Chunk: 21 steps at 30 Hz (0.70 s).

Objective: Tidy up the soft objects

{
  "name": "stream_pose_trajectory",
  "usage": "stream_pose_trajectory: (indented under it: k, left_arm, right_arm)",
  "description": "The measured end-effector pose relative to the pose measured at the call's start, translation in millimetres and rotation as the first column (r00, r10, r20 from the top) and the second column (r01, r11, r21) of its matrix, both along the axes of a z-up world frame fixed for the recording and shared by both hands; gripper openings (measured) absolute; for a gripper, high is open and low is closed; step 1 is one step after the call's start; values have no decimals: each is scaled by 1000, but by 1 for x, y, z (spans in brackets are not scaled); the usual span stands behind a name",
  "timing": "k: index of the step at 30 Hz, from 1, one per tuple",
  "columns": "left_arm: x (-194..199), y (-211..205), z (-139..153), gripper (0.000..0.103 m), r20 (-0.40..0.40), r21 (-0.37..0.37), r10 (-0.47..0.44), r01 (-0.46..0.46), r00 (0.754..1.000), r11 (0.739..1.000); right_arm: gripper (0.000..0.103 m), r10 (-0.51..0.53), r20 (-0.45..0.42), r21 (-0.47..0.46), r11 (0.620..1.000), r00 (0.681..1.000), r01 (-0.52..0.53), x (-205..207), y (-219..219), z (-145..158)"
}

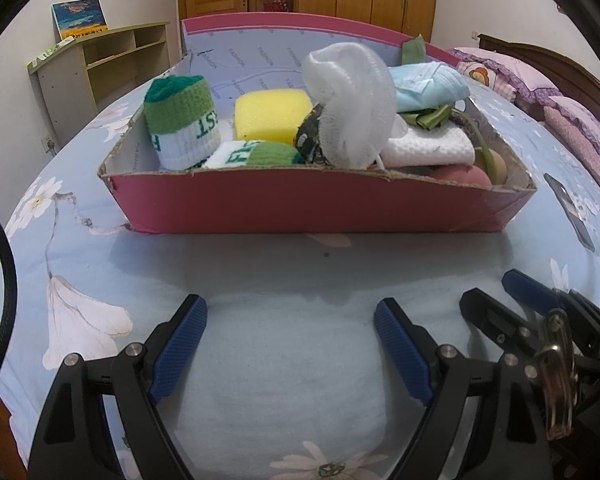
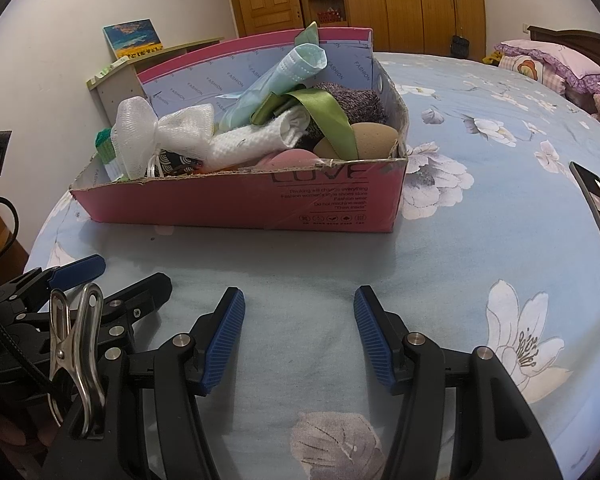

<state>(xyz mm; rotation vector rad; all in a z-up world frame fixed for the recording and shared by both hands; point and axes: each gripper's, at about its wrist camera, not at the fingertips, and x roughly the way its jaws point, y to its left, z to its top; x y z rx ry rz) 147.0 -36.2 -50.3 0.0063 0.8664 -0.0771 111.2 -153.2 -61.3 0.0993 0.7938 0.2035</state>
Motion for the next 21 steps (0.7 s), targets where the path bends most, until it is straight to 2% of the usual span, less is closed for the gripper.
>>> stream_pose_trajectory:
  k: [21]
  left_arm:
    - [0,0,-1,90,1,1,0,0,1000,1000]
  right_arm:
    - [59,0,1,0,1000,1000,0,-1,0,-2]
